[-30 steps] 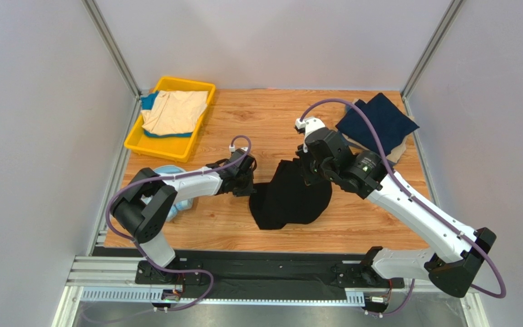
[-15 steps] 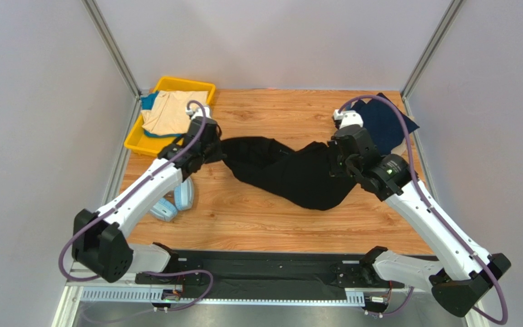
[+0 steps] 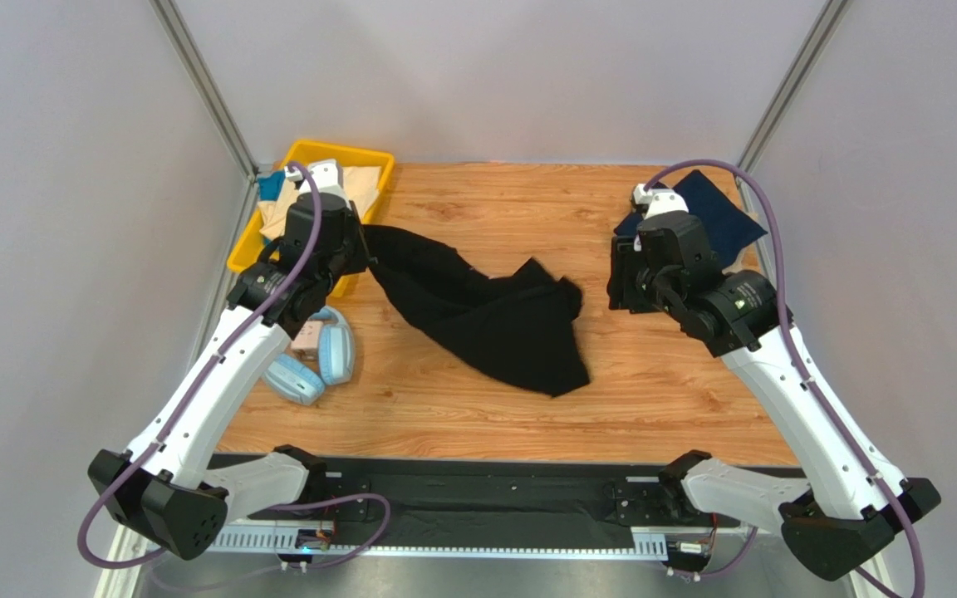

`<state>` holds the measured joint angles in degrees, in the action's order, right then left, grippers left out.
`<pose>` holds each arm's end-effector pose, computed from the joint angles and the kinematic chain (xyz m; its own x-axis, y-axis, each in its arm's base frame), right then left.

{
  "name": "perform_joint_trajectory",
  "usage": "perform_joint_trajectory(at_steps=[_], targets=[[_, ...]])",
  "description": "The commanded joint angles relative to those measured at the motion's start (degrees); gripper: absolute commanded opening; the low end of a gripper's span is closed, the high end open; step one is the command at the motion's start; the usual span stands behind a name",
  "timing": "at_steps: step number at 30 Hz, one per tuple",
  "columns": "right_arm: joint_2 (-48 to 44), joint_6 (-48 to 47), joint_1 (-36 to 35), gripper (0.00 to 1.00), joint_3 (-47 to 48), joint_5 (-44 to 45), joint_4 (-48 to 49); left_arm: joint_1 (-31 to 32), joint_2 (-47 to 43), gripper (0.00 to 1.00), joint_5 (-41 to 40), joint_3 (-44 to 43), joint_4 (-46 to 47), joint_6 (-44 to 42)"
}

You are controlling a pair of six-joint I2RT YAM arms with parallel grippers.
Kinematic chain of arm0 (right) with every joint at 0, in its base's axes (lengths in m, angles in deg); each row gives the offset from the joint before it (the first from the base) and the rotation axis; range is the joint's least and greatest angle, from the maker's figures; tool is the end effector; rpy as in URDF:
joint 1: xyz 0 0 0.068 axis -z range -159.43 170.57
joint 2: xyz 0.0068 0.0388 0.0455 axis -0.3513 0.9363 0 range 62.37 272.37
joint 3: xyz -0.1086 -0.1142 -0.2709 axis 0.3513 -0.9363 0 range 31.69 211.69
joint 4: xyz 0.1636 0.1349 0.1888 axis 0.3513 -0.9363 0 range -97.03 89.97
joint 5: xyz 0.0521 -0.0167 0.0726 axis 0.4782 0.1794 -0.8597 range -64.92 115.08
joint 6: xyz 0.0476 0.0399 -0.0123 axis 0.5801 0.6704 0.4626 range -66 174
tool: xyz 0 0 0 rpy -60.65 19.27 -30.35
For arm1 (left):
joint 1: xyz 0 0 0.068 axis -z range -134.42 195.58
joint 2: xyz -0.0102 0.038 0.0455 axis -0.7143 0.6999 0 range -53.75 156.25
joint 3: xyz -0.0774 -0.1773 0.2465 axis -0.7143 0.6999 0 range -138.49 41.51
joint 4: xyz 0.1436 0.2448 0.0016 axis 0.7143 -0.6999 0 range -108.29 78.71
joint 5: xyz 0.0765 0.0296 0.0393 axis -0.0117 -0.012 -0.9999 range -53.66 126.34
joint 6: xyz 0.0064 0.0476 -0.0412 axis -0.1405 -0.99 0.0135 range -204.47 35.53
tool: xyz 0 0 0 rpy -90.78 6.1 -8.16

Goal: Fold and stack the t-shirts
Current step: Flatten out the tshirt

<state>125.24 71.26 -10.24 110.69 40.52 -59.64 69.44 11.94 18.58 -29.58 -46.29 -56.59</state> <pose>0.1868 0.0964 0.4348 -0.6615 -0.0616 -0.7474 -0.1377 0.9897 0.0403 0.2443 -0.0920 0.4176 -0.4662 -0.2808 -0.8390 -0.0852 0.9581 -0.2733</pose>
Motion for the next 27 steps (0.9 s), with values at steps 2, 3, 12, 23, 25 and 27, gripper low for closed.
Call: perform_joint_trajectory(at_steps=[2, 3, 12, 23, 25, 27], targets=[[-2.92, 2.26, 0.31, 0.48, -0.08, -3.58, -6.39, -0.74, 0.93, 0.0, -0.97, -1.16, -1.56, -3.27], [-3.63, 2.17, 0.31, 0.58, 0.01, -2.62, -5.96, -0.74, 1.1, 0.0, -0.44, -0.9, -1.21, -3.18], [0.48, -0.56, 0.31, 0.64, -4.92, -8.13, 7.22, -0.74, 1.99, 0.0, 6.93, 4.29, 2.12, -4.93], [4.89, -0.03, 0.31, 0.65, -2.36, -4.72, 10.04, 3.73, 9.61, 0.0, 30.58, 0.0, 9.42, -8.97], [4.37, 0.14, 0.31, 0.66, -3.76, -4.11, 10.22, 8.63, 11.64, 0.0, 31.38, -3.78, 8.99, -11.34], [4.02, 0.76, 0.4, 0.66, -4.64, -2.97, 9.96, 11.29, 14.63, 0.0, 33.47, -7.02, 9.16, -11.79]])
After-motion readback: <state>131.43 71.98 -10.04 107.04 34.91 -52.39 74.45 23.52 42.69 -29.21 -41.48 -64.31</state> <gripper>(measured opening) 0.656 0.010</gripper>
